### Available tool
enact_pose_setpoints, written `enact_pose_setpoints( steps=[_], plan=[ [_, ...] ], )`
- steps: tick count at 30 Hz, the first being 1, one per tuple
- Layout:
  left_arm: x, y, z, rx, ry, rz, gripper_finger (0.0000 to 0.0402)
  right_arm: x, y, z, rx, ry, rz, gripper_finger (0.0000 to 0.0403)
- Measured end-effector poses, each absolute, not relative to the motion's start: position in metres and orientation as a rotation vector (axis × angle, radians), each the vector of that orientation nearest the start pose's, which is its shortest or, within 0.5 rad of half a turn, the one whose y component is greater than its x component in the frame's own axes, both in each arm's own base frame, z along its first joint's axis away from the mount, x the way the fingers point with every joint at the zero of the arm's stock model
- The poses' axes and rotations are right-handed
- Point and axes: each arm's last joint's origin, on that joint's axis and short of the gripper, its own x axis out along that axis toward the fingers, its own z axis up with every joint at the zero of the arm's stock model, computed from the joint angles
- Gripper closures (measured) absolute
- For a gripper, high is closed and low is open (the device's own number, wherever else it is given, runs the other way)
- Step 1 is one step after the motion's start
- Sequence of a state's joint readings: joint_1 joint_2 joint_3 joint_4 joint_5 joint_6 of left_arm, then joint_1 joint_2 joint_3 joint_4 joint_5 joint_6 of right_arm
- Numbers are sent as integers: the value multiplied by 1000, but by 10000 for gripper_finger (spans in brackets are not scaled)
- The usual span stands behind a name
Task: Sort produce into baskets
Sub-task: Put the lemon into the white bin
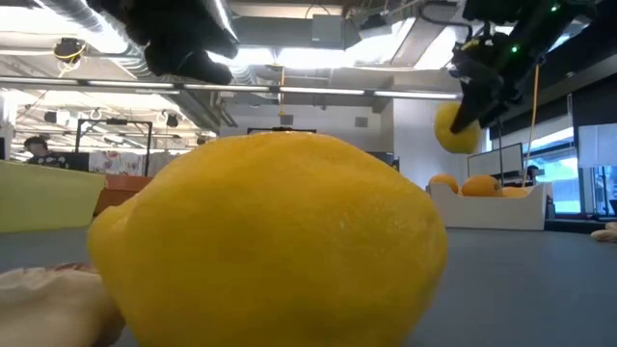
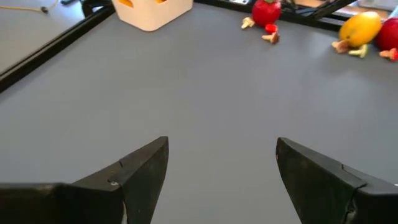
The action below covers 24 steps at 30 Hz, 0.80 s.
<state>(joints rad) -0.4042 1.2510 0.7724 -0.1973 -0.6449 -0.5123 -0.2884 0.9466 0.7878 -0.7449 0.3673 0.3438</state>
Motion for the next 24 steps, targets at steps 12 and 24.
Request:
enact_pose_setpoints(
  steps=[12, 24],
  plan=[
    [238, -77, 228, -134, 528, 405, 110, 128, -114, 287, 418, 845, -1095, 164],
    [238, -77, 228, -122, 530, 398, 110, 122, -158, 259, 555, 1061, -1230, 164]
  ],
)
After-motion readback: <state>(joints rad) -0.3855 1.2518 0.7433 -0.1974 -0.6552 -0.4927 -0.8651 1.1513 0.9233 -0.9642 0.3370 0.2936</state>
